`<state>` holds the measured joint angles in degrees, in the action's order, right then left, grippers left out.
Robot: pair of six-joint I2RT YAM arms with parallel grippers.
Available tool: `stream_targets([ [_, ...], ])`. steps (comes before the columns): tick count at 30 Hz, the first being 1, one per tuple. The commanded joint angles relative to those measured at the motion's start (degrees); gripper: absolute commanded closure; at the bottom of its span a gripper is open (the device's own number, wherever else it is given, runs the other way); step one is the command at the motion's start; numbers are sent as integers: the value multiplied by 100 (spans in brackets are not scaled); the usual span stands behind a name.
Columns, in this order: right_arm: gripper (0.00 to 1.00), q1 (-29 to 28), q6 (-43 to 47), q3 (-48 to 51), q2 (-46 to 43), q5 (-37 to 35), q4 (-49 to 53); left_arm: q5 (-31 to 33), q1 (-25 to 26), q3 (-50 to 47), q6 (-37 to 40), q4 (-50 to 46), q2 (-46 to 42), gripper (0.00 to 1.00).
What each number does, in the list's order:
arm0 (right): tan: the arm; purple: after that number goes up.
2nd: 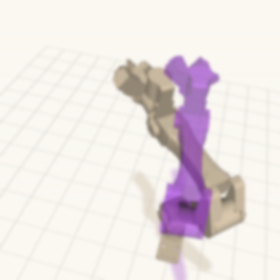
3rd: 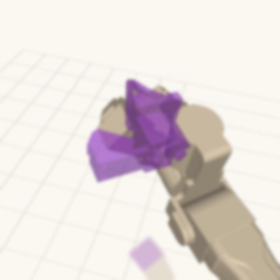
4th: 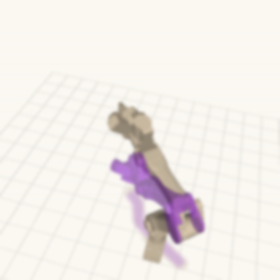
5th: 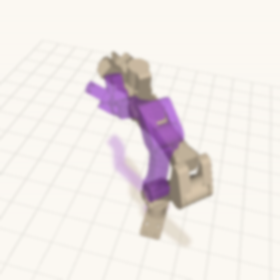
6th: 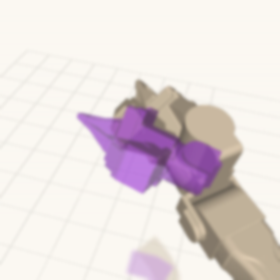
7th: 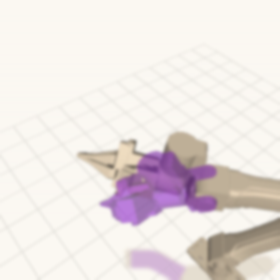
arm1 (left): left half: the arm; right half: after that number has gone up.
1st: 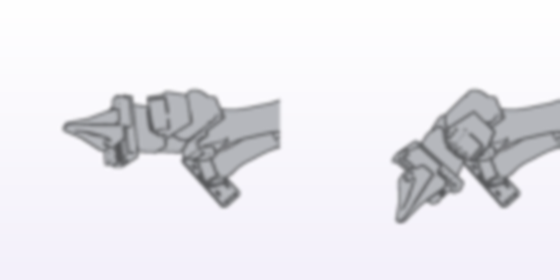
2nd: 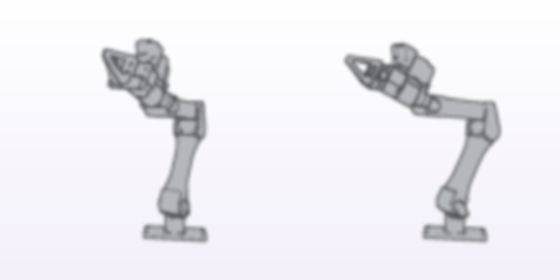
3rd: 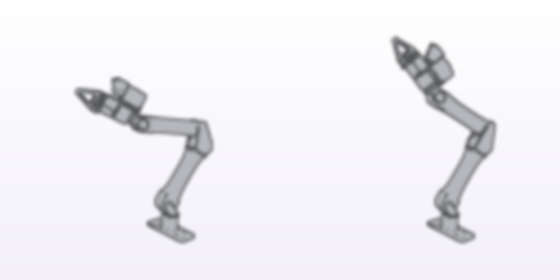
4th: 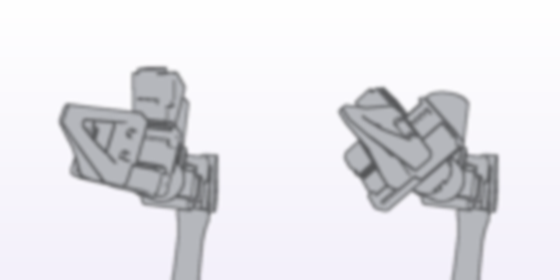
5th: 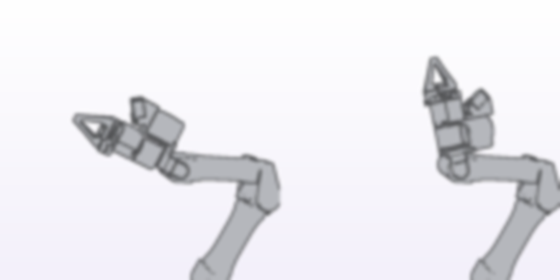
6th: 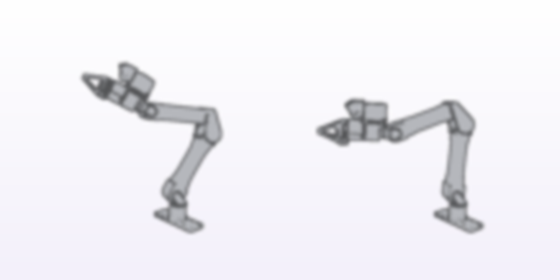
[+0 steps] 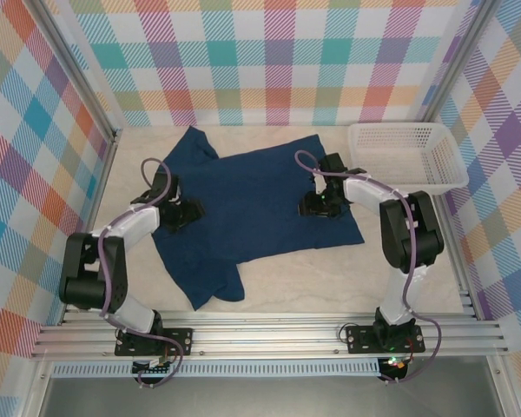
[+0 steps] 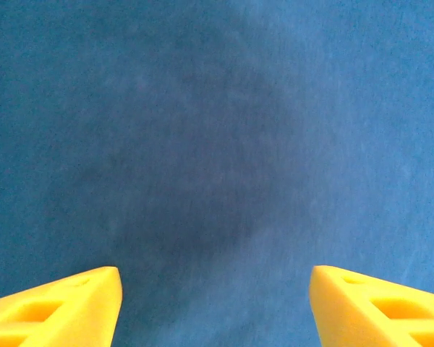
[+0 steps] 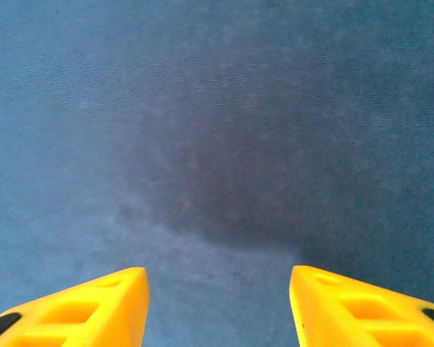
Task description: Fold the inside-out t-shirt
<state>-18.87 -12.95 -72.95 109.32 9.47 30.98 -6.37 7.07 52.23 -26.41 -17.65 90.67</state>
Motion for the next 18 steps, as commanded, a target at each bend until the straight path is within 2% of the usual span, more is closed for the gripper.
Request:
stream_targets([
  [1,46,39,-269,-212,196,-424,78,117,73,553,-87,655,547,31],
  [3,46,147,-367,-322,341,-554,190,241,68,900,-17,622,1070,31],
  [8,47,378,-456,-882,757,-926,445,10,85,2273,177,227,2445,31],
  [13,48,516,-485,-1587,1136,-859,645,-39,78,3883,358,-590,3600,31],
  [16,48,509,-441,-1798,1091,-631,712,-84,82,4694,490,-1034,3932,30],
  [18,47,507,-366,-1723,804,-579,742,-200,82,4876,580,-1193,3809,29],
])
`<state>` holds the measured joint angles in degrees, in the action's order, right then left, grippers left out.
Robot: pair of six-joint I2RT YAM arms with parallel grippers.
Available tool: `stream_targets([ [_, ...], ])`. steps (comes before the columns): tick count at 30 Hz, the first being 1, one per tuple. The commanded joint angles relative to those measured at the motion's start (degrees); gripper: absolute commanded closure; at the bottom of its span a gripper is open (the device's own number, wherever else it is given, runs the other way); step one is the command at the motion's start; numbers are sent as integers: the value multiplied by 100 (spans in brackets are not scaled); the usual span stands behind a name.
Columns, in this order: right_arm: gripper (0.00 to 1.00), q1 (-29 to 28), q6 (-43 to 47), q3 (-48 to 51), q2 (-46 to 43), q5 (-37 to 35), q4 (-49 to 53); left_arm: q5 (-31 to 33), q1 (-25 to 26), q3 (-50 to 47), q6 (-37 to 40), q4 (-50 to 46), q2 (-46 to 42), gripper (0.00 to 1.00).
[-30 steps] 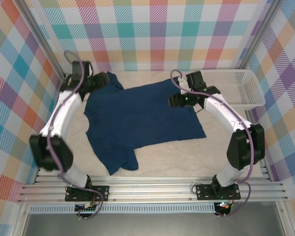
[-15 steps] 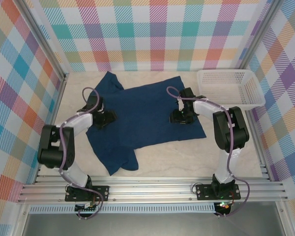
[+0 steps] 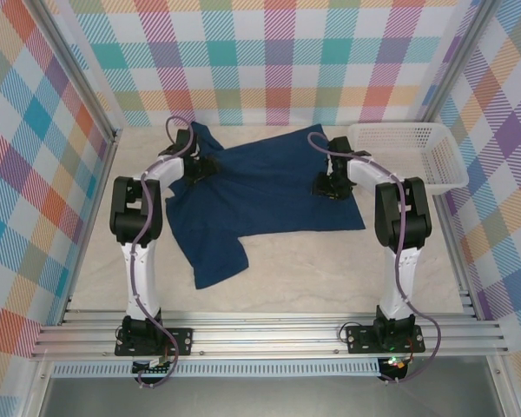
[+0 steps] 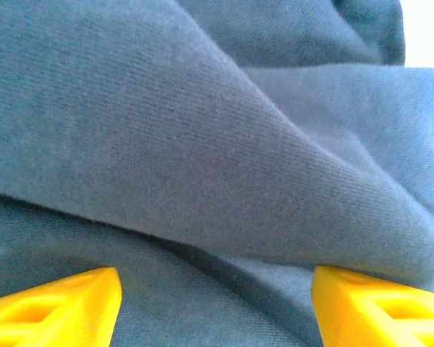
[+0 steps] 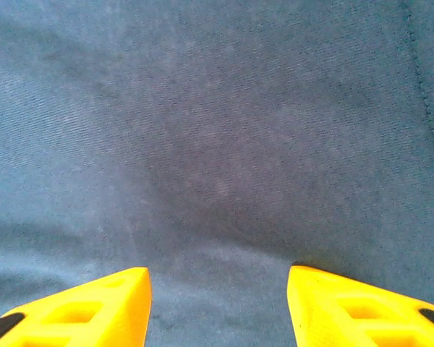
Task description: Fold the inside-out t-shirt
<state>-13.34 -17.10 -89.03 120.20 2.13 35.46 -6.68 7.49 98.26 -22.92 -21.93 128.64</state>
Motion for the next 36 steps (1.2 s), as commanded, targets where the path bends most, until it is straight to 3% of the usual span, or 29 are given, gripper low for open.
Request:
stream_targets([
  [1,47,-43,60,101,-555,160,222,-202,42,129,231,-689,-215,27],
  [9,42,-8,-90,2465,-2757,-193,84,-612,167,-3060,-323,551,-3360,20],
  [12,41,171,-112,2905,-3080,-720,158,-300,456,-4022,-346,374,-4403,20],
  [17,42,743,-328,3081,-2884,-729,-189,-285,829,-5184,-665,-20,-5581,20],
  [23,43,984,-504,2895,-2218,-627,-491,-95,1030,-5658,-698,-619,-6451,20],
  [31,49,983,-601,3006,-2080,-472,-514,40,1062,-5628,-626,-925,-6698,20],
  [36,69,987,-566,2953,-1987,-359,-496,-53,1097,-5652,-661,-1234,-6880,21],
])
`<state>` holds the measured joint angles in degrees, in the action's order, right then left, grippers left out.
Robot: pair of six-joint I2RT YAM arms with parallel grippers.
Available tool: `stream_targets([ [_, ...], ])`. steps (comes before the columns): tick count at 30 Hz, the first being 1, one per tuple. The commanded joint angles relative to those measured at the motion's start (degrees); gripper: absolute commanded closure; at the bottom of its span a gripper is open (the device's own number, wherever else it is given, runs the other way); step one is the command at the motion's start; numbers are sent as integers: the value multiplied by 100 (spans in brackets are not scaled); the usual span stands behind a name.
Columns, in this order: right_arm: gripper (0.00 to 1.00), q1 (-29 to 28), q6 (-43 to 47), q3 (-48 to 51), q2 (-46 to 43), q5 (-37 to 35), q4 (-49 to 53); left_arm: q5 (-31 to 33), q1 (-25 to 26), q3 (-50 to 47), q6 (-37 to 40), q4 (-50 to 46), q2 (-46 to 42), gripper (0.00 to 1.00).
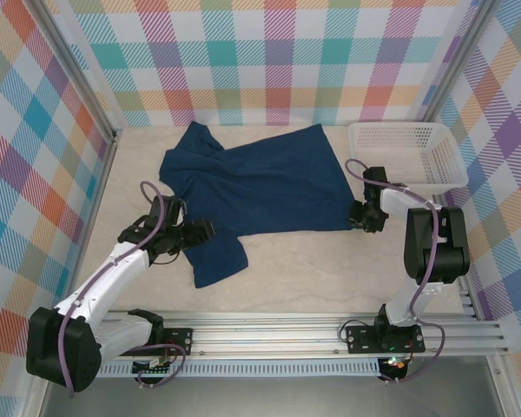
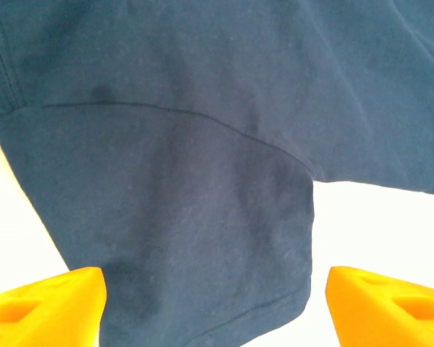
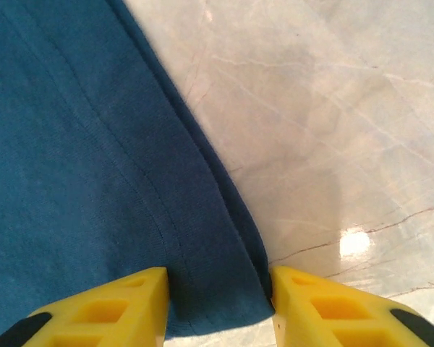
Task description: Fold the inside-out t-shirt
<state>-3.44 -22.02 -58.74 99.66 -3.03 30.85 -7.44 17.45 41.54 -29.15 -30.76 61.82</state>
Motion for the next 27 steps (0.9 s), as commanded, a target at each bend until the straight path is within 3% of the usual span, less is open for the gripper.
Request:
stream_targets([
  [1,73,-7,-75,-76,65,146,-35,32,108,11,-49,-433,-249,21],
  [4,81,-7,-83,-16,-26,130,-73,77,153,-87,-127,-782,-459,21],
  [12,81,-3,52,60,-343,40,22,708,830,-703,-1025,-1493,-1040,23],
  [16,81,-4,118,35,-423,27,58,652,1144,-982,-1283,-1405,-979,24],
  [27,85,-7,207,186,-567,157,23,129,1175,-1352,-914,-194,272,49],
])
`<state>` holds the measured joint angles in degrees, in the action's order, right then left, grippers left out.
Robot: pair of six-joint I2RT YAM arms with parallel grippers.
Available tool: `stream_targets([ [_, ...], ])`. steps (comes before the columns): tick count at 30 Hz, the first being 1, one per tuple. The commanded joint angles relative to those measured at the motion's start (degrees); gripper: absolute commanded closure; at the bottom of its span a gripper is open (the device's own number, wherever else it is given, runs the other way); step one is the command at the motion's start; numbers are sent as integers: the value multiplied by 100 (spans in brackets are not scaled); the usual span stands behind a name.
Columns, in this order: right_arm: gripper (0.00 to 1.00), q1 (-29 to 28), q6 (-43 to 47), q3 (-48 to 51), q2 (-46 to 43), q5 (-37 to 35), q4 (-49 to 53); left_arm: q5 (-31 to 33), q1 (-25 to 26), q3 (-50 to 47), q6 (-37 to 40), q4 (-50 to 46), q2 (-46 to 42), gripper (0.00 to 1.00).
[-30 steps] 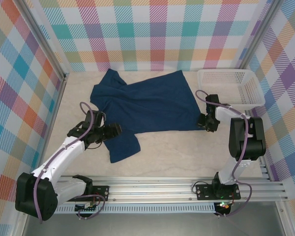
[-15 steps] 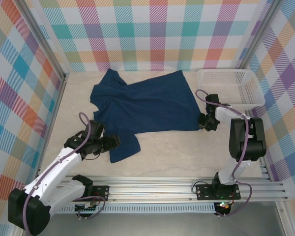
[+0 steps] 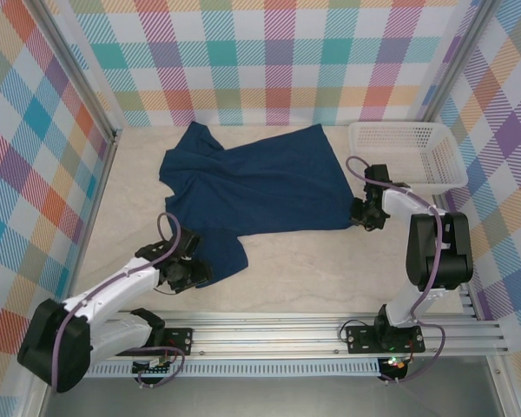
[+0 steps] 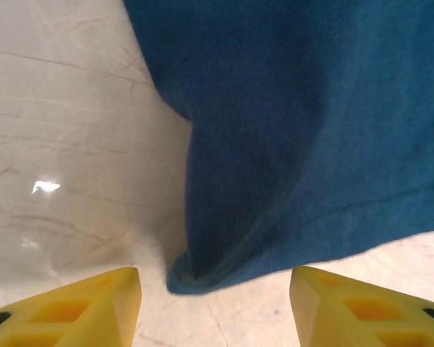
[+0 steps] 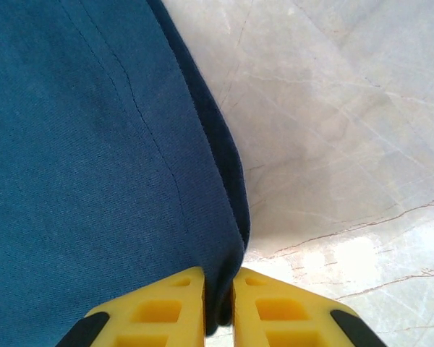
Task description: Fold the inside-out t-shirt
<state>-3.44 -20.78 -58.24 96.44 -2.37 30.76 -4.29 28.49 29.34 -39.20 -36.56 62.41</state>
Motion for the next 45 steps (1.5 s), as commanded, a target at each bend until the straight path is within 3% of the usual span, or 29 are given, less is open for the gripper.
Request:
stream_targets([
  [1,85,-7,85,169,-277,93,24,-219,78,-170,120,459,265,50],
  [9,87,-5,92,207,-400,102,44,-83,95,-357,132,449,216,71],
  [17,92,-7,138,332,-617,160,167,-291,111,-286,44,231,-124,100],
  [26,94,-7,55,1064,-1924,209,689,-467,130,377,-839,-1587,-2444,100],
  [31,93,-3,-122,1306,-2937,136,1170,-177,122,1303,-1076,-2425,-3113,100],
  [34,92,-7,-122,1273,-3272,10,1189,122,98,1769,-937,-2444,-2939,100],
  [38,92,-6,-82,1052,-2934,-24,964,329,-144,2000,-489,-1949,-2353,100],
  [45,91,-13,-1,346,-1749,145,456,-279,-1374,2162,236,-749,-1210,100],
])
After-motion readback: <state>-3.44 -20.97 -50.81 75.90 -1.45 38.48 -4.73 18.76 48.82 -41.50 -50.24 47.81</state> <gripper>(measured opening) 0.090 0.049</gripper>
